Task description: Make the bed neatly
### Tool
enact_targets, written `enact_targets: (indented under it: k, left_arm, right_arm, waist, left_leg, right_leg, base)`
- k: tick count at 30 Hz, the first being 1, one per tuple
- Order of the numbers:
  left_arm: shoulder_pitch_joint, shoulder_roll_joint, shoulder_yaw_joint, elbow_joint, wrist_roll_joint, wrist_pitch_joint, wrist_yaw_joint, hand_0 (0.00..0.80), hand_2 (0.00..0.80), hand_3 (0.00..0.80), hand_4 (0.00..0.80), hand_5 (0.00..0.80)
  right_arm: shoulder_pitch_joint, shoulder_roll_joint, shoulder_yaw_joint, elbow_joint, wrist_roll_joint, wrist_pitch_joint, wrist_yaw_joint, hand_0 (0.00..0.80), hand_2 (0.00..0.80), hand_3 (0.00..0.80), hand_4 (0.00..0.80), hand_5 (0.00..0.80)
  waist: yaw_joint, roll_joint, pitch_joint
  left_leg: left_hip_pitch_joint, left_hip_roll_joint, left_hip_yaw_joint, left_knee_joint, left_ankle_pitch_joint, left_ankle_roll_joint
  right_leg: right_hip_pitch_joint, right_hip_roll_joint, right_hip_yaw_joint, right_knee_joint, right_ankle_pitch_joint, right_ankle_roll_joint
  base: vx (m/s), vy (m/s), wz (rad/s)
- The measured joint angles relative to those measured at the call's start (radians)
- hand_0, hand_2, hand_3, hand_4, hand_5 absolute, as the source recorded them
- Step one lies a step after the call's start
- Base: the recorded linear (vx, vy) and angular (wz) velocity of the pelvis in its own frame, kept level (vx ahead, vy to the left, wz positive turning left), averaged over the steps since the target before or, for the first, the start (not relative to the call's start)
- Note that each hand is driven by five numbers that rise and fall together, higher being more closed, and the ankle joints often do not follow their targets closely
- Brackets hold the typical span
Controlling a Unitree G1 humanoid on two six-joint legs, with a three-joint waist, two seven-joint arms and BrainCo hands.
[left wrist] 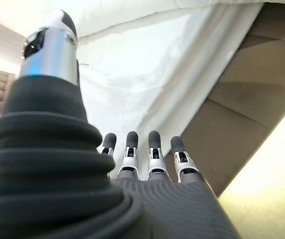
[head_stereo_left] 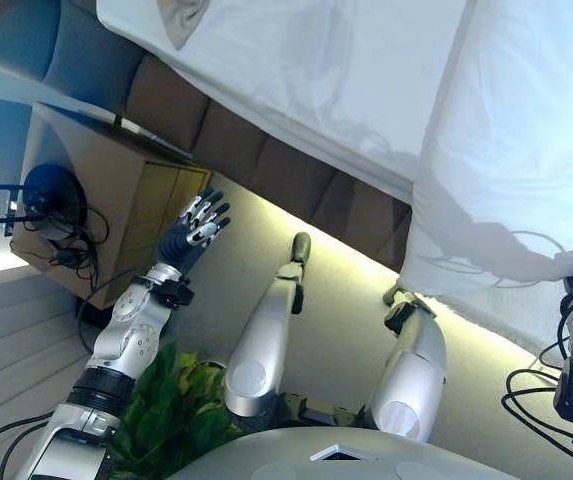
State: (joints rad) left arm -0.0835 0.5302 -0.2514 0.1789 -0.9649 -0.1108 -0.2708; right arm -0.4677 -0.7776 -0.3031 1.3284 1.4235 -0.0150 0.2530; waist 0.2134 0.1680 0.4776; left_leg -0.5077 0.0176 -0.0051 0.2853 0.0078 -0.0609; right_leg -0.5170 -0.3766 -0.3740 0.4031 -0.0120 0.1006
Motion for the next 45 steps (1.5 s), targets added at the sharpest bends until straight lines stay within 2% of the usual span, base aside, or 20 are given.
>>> enact_targets:
  k: [5,9,13,17,23,29,35,38,45]
  left_arm:
    - [0.007,0.003,0.030,-0.015,0.000,0.040,-0.025,0.000,0.000,0.000,0.000,0.000]
    - [0.025,0.008,0.046,-0.018,0.000,0.069,-0.039,0.000,0.000,0.000,0.000,0.000]
    - [0.040,0.010,0.048,-0.015,0.000,0.101,-0.045,0.000,0.000,0.000,0.000,0.000]
    - [0.066,0.002,0.086,0.003,0.013,0.129,-0.066,0.000,0.000,0.000,0.000,0.000]
    - [0.131,-0.054,0.149,0.004,0.092,0.178,-0.097,0.000,0.000,0.000,0.000,0.000]
    - [0.216,-0.086,0.196,0.008,0.143,0.198,-0.129,0.000,0.000,0.000,0.000,0.000]
    - [0.252,-0.123,0.248,0.018,0.188,0.216,-0.186,0.000,0.000,0.000,0.000,0.000]
    - [0.258,-0.139,0.276,0.018,0.188,0.238,-0.218,0.000,0.000,0.000,0.000,0.000]
    - [0.262,-0.147,0.276,0.018,0.189,0.258,-0.264,0.000,0.000,0.000,0.000,0.000]
  right_arm:
    - [0.043,0.029,0.012,-0.008,-0.108,-0.002,0.004,0.800,0.800,0.800,0.800,0.800]
    - [0.074,0.097,0.047,-0.027,-0.118,-0.001,0.022,0.800,0.800,0.800,0.800,0.800]
    - [0.082,0.185,0.151,-0.039,-0.179,-0.007,0.010,0.800,0.800,0.800,0.800,0.800]
    - [0.106,0.275,0.256,-0.097,-0.259,-0.007,-0.039,0.800,0.800,0.800,0.800,0.800]
    - [0.126,0.372,0.375,-0.198,-0.336,0.020,-0.169,0.800,0.800,0.800,0.800,0.800]
    - [0.139,0.493,0.470,-0.217,-0.422,0.048,-0.230,0.800,0.800,0.800,0.800,0.800]
    - [0.140,0.573,0.580,-0.219,-0.534,0.079,-0.277,0.800,0.800,0.800,0.800,0.800]
    - [0.137,0.607,0.637,-0.219,-0.582,0.091,-0.309,0.800,0.800,0.800,0.800,0.800]
    - [0.129,0.618,0.726,-0.216,-0.627,0.108,-0.371,0.800,0.800,0.800,0.800,0.800]
  waist:
    - [0.001,-0.008,-0.013]
    - [0.024,-0.045,-0.075]
    - [0.035,-0.085,-0.149]
    - [0.084,-0.136,-0.235]
    - [0.132,-0.158,-0.280]
    - [0.180,-0.212,-0.345]
    - [0.242,-0.215,-0.351]
    - [0.279,-0.216,-0.352]
    - [0.342,-0.218,-0.354]
  left_leg:
    - [0.086,0.015,-0.029,-0.039,-0.003,-0.001]
    - [0.135,0.031,-0.039,-0.070,0.008,-0.017]
    - [0.230,0.038,-0.054,-0.123,0.007,-0.020]
    - [0.306,0.046,-0.060,-0.171,0.002,-0.031]
    - [0.378,0.034,-0.081,-0.190,-0.003,-0.034]
    - [0.412,0.024,-0.101,-0.204,-0.016,-0.035]
    - [0.432,0.007,-0.154,-0.196,-0.019,-0.036]
    - [0.430,-0.003,-0.181,-0.186,-0.025,-0.036]
    - [0.425,-0.027,-0.243,-0.169,-0.025,-0.043]
  right_leg:
    - [0.127,0.026,-0.047,-0.066,0.005,0.007]
    - [0.202,0.061,-0.066,-0.138,0.023,0.010]
    - [0.335,0.091,-0.098,-0.244,0.044,0.024]
    - [0.448,0.128,-0.110,-0.359,0.068,0.031]
    - [0.568,0.137,-0.132,-0.424,0.068,0.032]
    - [0.651,0.144,-0.135,-0.479,0.062,0.029]
    - [0.713,0.142,-0.178,-0.488,0.048,0.021]
    - [0.733,0.140,-0.194,-0.488,0.038,0.035]
    - [0.773,0.138,-0.243,-0.487,0.020,0.060]
  base:
    - [0.137,-0.060,0.12]
    - [0.134,-0.015,0.06]
    - [0.186,0.024,0.14]
    - [0.199,0.075,0.12]
    - [0.219,0.150,0.24]
    - [0.159,0.123,0.18]
    - [0.039,0.115,0.29]
    - [0.025,0.103,0.26]
    - [0.016,0.071,0.26]
